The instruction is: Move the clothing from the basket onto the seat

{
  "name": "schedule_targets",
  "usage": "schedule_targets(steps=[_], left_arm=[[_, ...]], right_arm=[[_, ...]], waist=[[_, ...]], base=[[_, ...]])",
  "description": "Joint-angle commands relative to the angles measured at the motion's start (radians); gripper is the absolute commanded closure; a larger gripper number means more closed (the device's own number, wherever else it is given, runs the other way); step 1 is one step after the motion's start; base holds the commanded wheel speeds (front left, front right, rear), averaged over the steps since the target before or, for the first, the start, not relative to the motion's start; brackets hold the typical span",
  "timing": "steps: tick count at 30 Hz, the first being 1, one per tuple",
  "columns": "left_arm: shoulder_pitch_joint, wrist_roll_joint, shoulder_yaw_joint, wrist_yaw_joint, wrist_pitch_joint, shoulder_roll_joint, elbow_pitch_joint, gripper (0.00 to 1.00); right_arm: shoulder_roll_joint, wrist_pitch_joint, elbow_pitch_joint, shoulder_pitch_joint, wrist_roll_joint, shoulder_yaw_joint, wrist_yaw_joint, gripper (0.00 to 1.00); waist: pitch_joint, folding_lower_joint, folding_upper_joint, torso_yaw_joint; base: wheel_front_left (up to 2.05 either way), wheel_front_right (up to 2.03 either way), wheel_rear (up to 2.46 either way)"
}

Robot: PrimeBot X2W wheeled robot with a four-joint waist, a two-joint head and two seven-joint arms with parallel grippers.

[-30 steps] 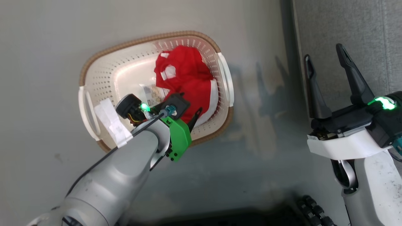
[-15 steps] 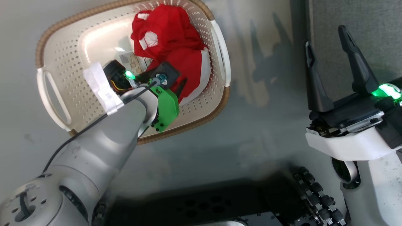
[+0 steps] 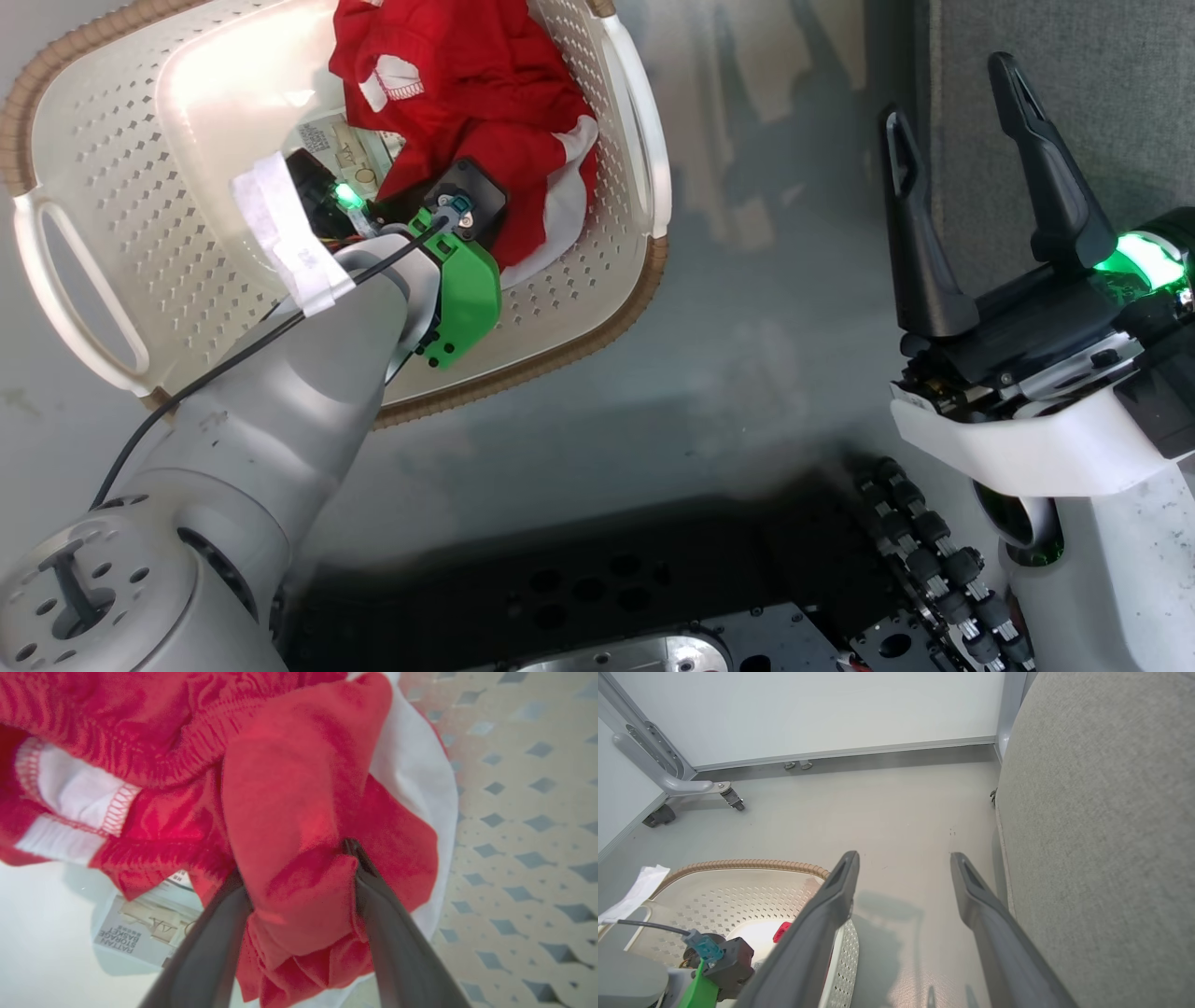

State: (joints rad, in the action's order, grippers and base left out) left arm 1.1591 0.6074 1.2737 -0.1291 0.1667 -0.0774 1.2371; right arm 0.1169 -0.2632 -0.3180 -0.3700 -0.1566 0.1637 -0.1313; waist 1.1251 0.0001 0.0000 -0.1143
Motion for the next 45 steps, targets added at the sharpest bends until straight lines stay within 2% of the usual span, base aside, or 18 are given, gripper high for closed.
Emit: schedule_targets(steps=[1, 7, 11, 16, 18, 33, 38, 45], left_arm=[[0.023, -0.011, 0.001, 0.002, 0.013, -0.004, 0.011, 1.00], [0.025, -0.021, -0.001, 0.016, 0.060, 0.002, 0.028, 1.00], [-0.017, -0.033, 0.001, 0.024, 0.085, 0.007, 0.031, 1.00], [-0.084, -0.011, -0.022, 0.052, 0.100, 0.015, 0.003, 1.00], [-0.106, -0.010, -0.043, 0.075, 0.100, 0.016, -0.045, 1.00], [-0.483, -0.097, -0.282, 0.212, 0.098, -0.100, -0.406, 1.00], [-0.596, -0.124, -0.380, 0.234, 0.098, -0.120, -0.518, 1.00], [-0.737, -0.175, -0.495, 0.239, 0.098, -0.149, -0.658, 1.00]], right_arm=[[0.000, -0.002, -0.003, -0.006, -0.004, 0.003, 0.001, 0.00], [-0.013, -0.002, 0.013, -0.040, -0.012, 0.010, 0.001, 0.00], [-0.014, -0.002, 0.035, -0.055, -0.012, 0.025, 0.001, 0.00], [-0.004, -0.002, 0.073, -0.044, -0.002, 0.033, 0.001, 0.00], [-0.007, -0.002, 0.089, -0.028, -0.007, 0.027, 0.001, 0.00], [-0.022, -0.002, 0.233, 0.157, -0.033, 0.055, 0.001, 0.00], [-0.028, -0.002, 0.272, 0.232, -0.046, 0.059, 0.001, 0.00], [-0.029, -0.002, 0.322, 0.350, -0.051, 0.086, 0.001, 0.00]], waist=[[0.002, -0.0001, 0.0000, -0.004], [-0.014, -0.0001, 0.0000, -0.010], [-0.081, -0.0001, 0.0000, -0.008], [-0.215, -0.0001, 0.0000, 0.013], [-0.273, -0.0001, 0.0000, 0.023], [-0.746, -0.0001, 0.0000, 0.054], [-0.882, -0.0001, 0.0000, 0.054], [-1.078, -0.0001, 0.0000, 0.040]], base=[[0.00, 0.00, 0.00], [0.00, 0.00, 0.00], [0.00, 0.00, 0.00], [0.00, 0.00, 0.00], [0.00, 0.00, 0.00], [0.00, 0.00, 0.00], [0.00, 0.00, 0.00], [0.00, 0.00, 0.00]])
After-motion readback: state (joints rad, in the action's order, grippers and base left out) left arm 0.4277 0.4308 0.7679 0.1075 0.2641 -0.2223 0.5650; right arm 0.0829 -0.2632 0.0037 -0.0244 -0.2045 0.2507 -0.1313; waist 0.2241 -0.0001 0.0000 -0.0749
